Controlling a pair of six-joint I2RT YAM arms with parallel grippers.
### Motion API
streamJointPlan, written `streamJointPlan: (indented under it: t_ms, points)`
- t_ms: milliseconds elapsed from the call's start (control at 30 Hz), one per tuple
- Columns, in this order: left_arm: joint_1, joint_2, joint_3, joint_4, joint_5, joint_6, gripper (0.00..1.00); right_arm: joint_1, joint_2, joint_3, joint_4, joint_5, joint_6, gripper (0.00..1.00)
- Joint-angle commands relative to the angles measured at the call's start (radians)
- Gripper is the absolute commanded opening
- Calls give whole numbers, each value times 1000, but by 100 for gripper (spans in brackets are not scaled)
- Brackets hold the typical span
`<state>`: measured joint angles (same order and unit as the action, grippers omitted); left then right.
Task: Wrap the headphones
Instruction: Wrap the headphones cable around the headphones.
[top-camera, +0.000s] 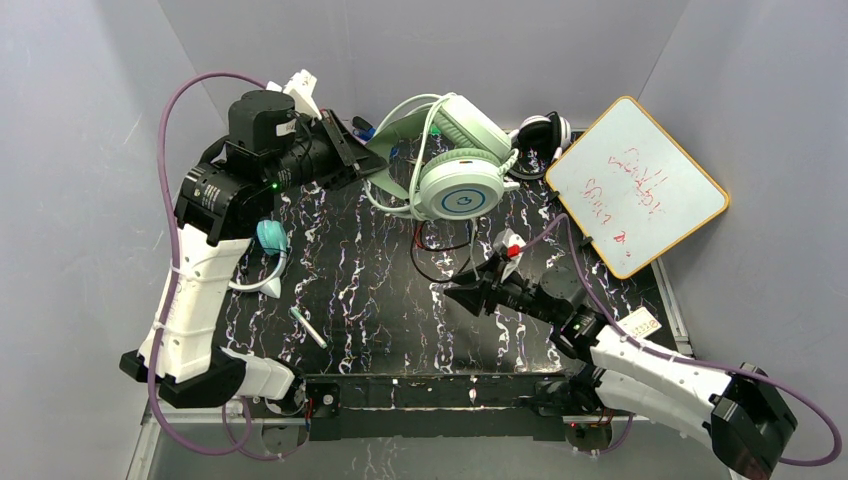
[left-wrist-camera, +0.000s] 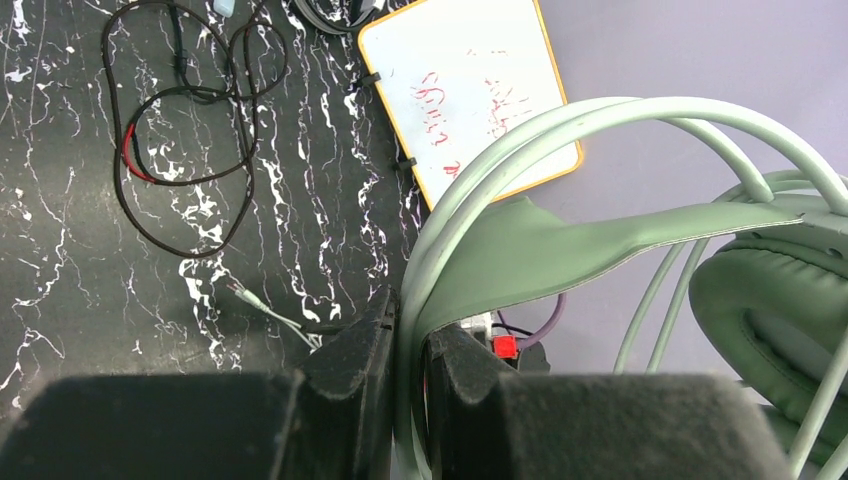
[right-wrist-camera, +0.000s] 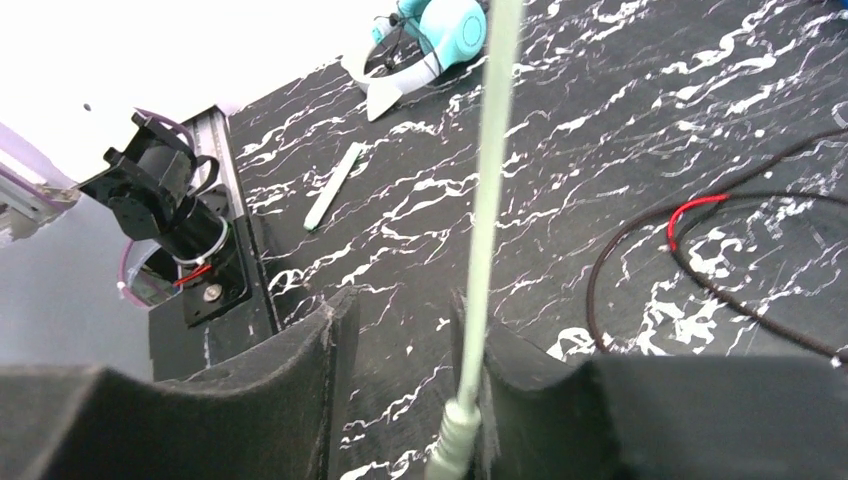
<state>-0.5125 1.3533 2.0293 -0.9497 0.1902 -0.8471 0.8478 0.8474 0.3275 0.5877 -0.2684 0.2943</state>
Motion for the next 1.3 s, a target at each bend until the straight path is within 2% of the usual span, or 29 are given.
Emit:
streamJointPlan:
  t_ms: [0,167,200,233,367,600,800,900,1000,1100,1133,1167,1233,1267]
  points:
    - [2,-18,62,80,13,-57,0,4,-40,-31,-16,-7,26,45]
    - [1,-24,55,72,-2,-53,0,5,-73,-40,-58,-12,32,44]
    - [1,-26,54,72,-4,-52,0,5,-82,-42,-69,-10,32,39]
    - [1,-26,54,73,-6,-53,0,5,-91,-44,-78,-9,31,29]
    - [2,-28,47,80,-8,-51,0,5,-122,-56,-91,4,38,18]
    - [2,-33,18,77,-28,-43,0,4,-136,-48,-121,-13,43,34]
    - [2,-33,15,88,-29,-39,0,4,-161,-60,-142,-19,57,34]
    - [2,-30,21,82,-36,-31,0,4,-177,-64,-154,-16,57,38]
    - [2,-30,19,82,-38,-29,0,4,-186,-63,-165,-19,52,33]
    - [2,-30,15,82,-38,-27,0,4,-189,-56,-178,-19,48,46]
    - [2,-31,15,81,-39,-26,0,4,-190,-54,-184,-21,45,47]
    - [2,-31,14,82,-36,-27,0,4,-193,-51,-188,-24,42,41]
    - [1,-32,14,84,-35,-27,0,5,-197,-46,-200,-20,39,15]
    - [2,-33,13,84,-35,-27,0,5,-197,-44,-204,-18,39,9]
